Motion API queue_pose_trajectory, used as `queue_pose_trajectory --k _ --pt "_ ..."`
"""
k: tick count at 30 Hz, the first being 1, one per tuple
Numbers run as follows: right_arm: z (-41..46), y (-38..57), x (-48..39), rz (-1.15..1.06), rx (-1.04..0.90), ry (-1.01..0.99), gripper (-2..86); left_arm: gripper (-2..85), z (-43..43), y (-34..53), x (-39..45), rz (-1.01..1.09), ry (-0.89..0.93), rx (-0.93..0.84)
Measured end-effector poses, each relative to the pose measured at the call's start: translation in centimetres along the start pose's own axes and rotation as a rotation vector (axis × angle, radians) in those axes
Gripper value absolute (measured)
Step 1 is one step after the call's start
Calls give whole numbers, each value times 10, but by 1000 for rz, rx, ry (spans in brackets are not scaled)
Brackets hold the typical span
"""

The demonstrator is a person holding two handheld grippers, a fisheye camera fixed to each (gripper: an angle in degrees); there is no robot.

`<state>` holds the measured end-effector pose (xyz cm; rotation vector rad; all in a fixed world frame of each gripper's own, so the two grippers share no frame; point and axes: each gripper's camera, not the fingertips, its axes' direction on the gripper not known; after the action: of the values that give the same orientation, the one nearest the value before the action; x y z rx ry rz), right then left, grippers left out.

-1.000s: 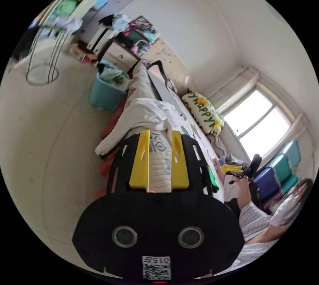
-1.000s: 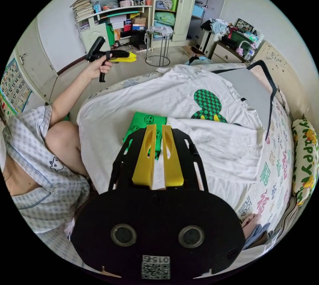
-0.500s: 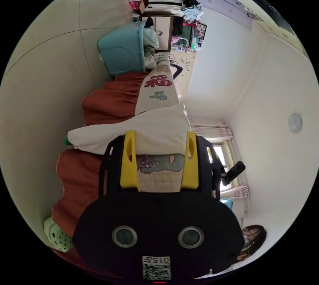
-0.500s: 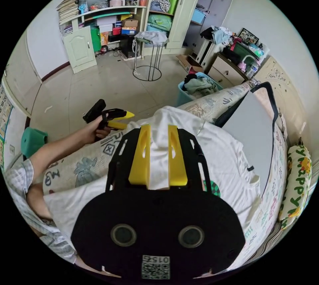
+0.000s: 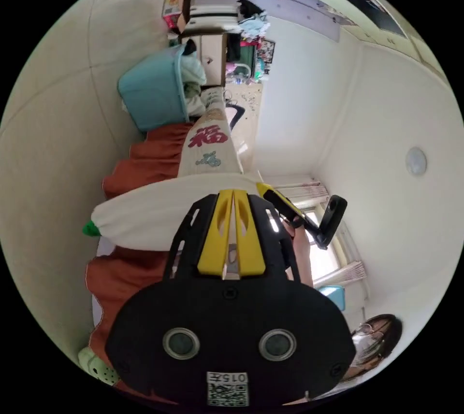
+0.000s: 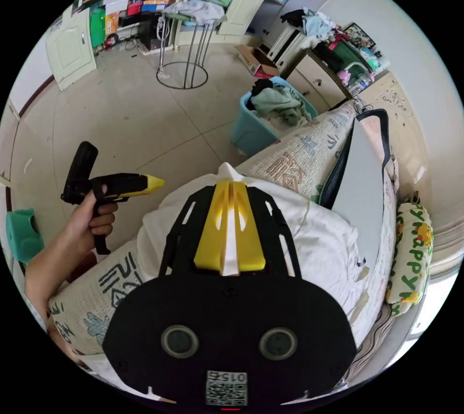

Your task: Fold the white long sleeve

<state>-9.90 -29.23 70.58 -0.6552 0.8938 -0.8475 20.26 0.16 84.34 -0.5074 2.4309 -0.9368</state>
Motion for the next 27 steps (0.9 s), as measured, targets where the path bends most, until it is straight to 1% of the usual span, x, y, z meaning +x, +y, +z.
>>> queue_pose_trajectory --k 1,2,4,5,6,7,8,9,10,11,12,13,14,16,18,21,22,23,25,26,27 --pt "-15 6 10 45 63 -24 -7 -5 -10 -4 27 87 -25 59" --pt "-29 14 21 78 115 -75 -8 -4 -15 -8 54 158 -52 62" --pt "-42 24 33 114 133 -157 -9 1 -14 -10 79 182 -122 1" --pt "-45 30 36 124 113 -175 -9 12 -12 -7 83 191 -153 -43" --pt "-47 32 35 121 109 -173 -9 20 -11 -5 79 173 -166 -64" --pt "-51 36 32 100 113 -154 -9 63 -7 -2 63 110 -165 -105" --pt "-55 40 28 80 122 -122 -9 129 1 -1 37 13 -123 -167" --pt "-56 41 26 77 125 -111 -9 139 5 0 23 -36 -92 -200" --pt "-58 44 24 72 129 -103 -9 158 14 3 -3 -112 -17 -244" --pt "-58 47 22 70 134 -102 -9 160 19 7 -24 -168 52 -234" --pt "-58 48 21 68 136 -99 -9 161 21 8 -33 -203 84 -241" --pt "-58 51 18 56 139 -90 -9 158 20 7 -45 -221 143 -213" --pt "-57 53 17 43 137 -76 -9 154 18 7 -52 -228 142 -189" --pt "-56 57 16 30 136 -64 -9 150 21 4 -56 -229 113 -221" --pt "-55 61 20 36 139 -79 -9 147 25 1 -61 -228 136 -232" --pt "-52 68 25 53 134 -97 -9 128 39 2 -70 -242 229 -238" --pt "-52 72 26 53 129 -87 -9 112 47 2 -70 -232 276 -249" --pt "-53 76 27 47 128 -72 -9 92 52 2 -68 -225 284 -256" --pt "-57 84 29 40 136 -59 -9 53 57 0 -57 -200 246 -271" --pt "-61 90 31 37 146 -59 -9 24 54 -3 -45 -165 195 -256" --pt "-64 93 33 38 150 -58 -9 20 52 -5 -36 -134 166 -242"
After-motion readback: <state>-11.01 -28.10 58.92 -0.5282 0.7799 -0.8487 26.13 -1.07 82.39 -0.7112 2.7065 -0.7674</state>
